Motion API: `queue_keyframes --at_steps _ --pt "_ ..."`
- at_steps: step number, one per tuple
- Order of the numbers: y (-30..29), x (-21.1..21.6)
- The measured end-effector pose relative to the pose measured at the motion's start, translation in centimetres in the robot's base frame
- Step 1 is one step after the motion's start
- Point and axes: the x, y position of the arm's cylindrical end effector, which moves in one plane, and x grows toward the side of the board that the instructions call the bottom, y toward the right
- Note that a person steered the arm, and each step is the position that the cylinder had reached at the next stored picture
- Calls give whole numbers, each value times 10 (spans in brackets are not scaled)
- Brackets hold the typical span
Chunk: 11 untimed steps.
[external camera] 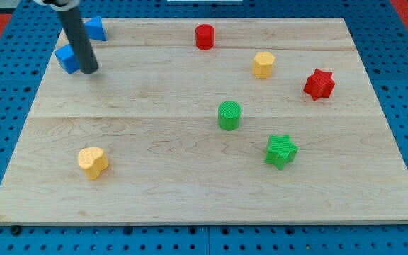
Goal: Push the blue cube to the top right
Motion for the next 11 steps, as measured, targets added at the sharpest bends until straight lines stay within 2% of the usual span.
queue_keyframes --at_steps 1,2,3,4,6,7,8,11 --pt "14 40" --pt "-4 72" --pt "-58 73" --pt "-70 68" --pt "-71 19" --pt "-94 -2" --pt "-81 -28" --pt "-30 -36"
